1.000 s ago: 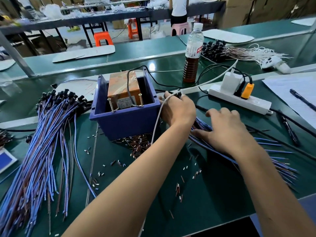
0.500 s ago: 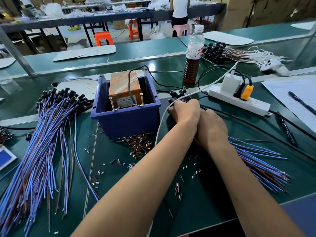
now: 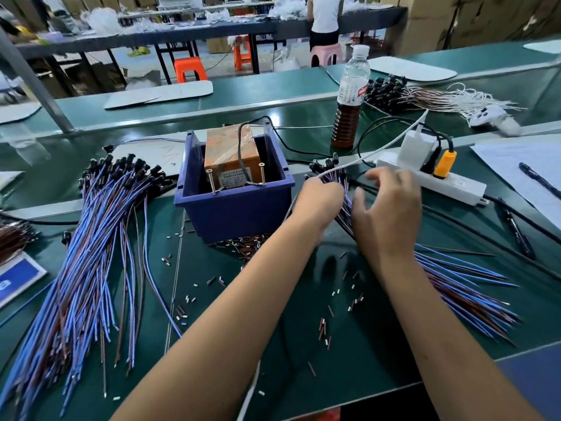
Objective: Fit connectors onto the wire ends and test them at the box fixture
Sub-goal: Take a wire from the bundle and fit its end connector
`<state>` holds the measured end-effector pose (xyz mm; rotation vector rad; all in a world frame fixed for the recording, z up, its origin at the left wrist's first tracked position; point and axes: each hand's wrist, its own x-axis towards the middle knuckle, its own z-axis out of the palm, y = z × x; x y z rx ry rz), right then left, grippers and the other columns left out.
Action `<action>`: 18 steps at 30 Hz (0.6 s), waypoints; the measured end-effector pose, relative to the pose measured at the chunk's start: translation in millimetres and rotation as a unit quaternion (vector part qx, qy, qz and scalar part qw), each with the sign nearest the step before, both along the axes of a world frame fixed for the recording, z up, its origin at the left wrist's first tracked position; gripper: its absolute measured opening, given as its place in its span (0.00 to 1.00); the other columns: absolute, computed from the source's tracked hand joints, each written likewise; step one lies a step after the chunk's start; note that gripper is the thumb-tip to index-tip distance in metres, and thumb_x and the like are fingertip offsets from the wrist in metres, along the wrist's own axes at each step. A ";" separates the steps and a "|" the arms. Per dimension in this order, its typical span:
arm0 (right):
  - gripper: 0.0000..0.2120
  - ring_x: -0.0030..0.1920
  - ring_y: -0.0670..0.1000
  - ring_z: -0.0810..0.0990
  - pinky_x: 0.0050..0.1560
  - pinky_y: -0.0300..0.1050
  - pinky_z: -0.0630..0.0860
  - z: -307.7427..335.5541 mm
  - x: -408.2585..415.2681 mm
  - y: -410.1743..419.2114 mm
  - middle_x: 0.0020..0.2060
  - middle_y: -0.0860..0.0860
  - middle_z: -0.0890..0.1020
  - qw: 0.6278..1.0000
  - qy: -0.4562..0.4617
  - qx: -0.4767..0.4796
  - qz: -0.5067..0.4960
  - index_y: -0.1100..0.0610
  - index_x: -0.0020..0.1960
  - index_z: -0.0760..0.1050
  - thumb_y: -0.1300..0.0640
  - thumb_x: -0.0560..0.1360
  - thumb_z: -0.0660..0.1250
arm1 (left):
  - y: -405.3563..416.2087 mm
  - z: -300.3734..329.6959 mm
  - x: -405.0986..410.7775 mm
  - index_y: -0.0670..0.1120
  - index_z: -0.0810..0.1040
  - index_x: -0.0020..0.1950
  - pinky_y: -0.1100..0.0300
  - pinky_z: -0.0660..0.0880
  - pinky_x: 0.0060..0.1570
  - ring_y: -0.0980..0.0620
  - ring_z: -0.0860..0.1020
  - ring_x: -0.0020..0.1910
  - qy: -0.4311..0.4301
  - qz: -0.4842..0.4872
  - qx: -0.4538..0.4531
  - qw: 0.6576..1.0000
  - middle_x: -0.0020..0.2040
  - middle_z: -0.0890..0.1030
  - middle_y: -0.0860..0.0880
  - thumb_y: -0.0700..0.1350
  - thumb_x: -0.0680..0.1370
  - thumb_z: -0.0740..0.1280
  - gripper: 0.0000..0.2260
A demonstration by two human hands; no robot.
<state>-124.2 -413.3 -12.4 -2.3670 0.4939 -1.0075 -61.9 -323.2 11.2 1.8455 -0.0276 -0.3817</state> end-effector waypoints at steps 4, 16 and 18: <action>0.06 0.50 0.59 0.77 0.51 0.47 0.70 13.7 0.6 20.8 0.48 0.59 0.78 0.985 -0.158 -0.048 0.041 0.62 0.52 0.78 0.61 0.77 0.67 | 39.5 7.3 -15.9 0.31 0.78 0.59 0.49 0.82 0.59 0.42 0.82 0.50 0.054 -0.082 -0.067 0.993 0.52 0.81 0.38 0.31 0.82 0.57 0.12; 0.04 0.45 0.58 0.78 0.45 0.53 0.77 8.4 -1.1 141.2 0.44 0.56 0.79 0.916 -0.157 -0.128 0.346 0.63 0.51 0.80 0.67 0.78 0.66 | 230.3 11.5 -40.8 0.37 0.81 0.57 0.58 0.83 0.51 0.46 0.86 0.50 0.013 -0.143 -0.050 0.988 0.50 0.86 0.40 0.24 0.80 0.54 0.18; 0.06 0.45 0.57 0.78 0.42 0.52 0.77 9.8 -0.6 165.0 0.47 0.54 0.79 0.901 -0.106 -0.127 0.402 0.61 0.55 0.79 0.64 0.80 0.66 | 251.7 10.9 -32.8 0.41 0.82 0.53 0.63 0.81 0.37 0.50 0.85 0.41 -0.007 -0.060 -0.017 0.998 0.43 0.86 0.45 0.26 0.80 0.57 0.17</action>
